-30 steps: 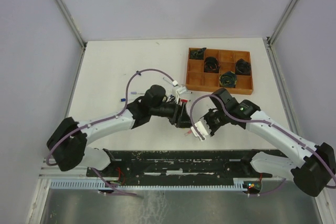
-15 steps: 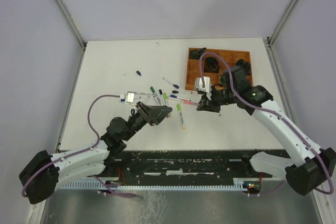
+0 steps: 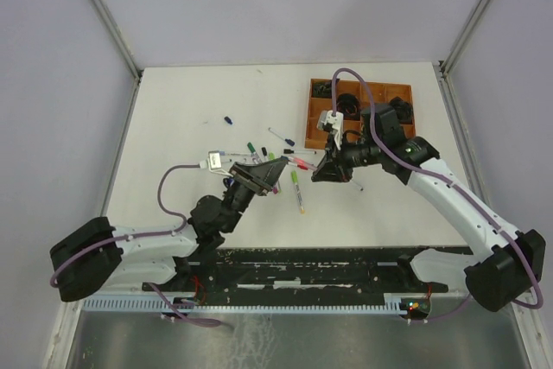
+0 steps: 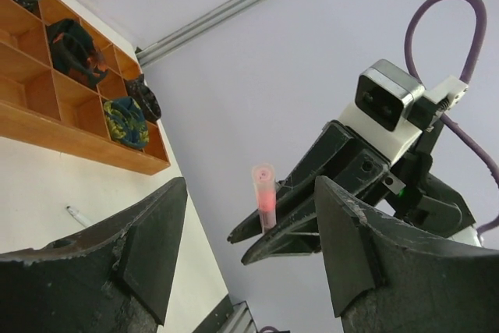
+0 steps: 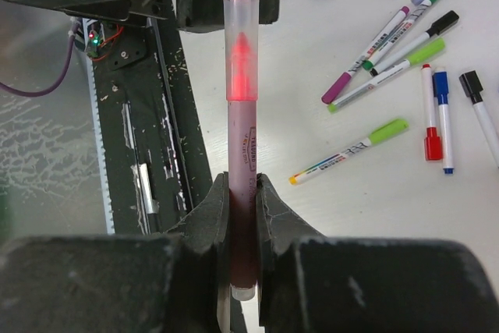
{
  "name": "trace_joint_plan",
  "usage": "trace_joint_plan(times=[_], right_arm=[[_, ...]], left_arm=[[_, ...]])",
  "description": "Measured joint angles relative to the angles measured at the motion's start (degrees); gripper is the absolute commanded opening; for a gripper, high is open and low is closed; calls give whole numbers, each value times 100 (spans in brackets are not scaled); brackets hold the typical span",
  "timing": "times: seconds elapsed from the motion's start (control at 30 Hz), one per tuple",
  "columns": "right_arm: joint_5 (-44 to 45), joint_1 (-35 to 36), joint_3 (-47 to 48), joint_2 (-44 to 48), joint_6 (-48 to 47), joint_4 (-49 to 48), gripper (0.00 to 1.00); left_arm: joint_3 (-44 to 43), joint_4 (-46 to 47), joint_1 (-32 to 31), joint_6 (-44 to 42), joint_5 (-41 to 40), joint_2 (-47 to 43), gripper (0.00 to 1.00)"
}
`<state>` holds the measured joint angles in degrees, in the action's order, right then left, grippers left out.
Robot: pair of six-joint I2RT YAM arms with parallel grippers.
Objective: Open the pen caps
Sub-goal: Pick up the pen from the center of the board, then open the pen cap from the pen.
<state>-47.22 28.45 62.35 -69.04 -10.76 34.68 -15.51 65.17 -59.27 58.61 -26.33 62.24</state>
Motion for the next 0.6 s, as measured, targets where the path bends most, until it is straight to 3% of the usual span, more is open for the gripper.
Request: trace_joint_plan(times=[0.6], right_arm=[[-76, 0, -109, -136, 306, -205, 1]], left_arm=[[-584, 411, -52, 308, -221, 1019, 49]])
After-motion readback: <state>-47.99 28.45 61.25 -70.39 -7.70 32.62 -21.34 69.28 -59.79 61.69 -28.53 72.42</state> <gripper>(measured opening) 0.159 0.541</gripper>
